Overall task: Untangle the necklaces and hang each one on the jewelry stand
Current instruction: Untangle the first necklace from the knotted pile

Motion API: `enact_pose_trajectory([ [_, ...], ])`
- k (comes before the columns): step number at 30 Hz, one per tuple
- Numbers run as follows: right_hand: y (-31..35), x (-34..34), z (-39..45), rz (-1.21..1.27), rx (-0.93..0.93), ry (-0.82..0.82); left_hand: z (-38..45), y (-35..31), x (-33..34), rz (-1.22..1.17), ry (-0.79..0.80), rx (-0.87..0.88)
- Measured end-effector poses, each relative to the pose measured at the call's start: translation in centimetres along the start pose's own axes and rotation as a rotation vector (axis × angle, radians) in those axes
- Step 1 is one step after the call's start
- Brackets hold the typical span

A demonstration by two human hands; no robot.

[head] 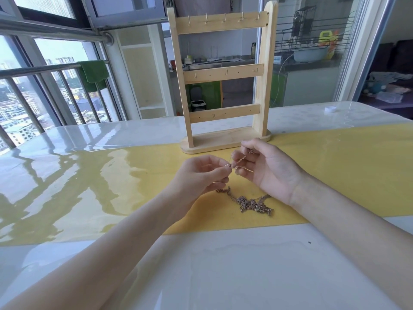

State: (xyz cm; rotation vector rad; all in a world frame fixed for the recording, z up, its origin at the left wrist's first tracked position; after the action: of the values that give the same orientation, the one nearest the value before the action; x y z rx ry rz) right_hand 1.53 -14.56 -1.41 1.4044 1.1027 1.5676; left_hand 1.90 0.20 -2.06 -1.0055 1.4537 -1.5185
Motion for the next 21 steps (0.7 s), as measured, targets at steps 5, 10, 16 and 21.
enact_pose_trajectory([
  [5, 0.1, -0.1, -0.1, 0.101, 0.038, -0.068, 0.0, 0.1, -0.1, 0.029, -0.018, -0.008],
  [10, -0.6, -0.3, -0.1, 0.072, 0.125, -0.103, 0.2, 0.0, -0.6, -0.02, -0.098, 0.026],
  [16, -0.6, -0.6, 0.1, 0.063, 0.108, -0.131, 0.5, -0.4, -1.5, -0.291, -0.247, 0.028],
  [21, -0.8, -0.5, 0.0, 0.046, 0.043, -0.156, 0.7, -0.7, -1.6, -0.624, -0.199, -0.042],
])
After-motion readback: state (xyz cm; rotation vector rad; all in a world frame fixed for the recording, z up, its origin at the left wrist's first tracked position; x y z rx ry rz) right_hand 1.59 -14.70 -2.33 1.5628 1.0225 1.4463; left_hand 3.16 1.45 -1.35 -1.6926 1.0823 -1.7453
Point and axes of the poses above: each hand's wrist, its own z-axis towards the middle knuckle, its own x-axis out of the palm, y = z × x, the point moved 3 cm from there along z, towards the middle knuckle, and after that the axes turned 3 degrees about -z, right-handed, at the moved point
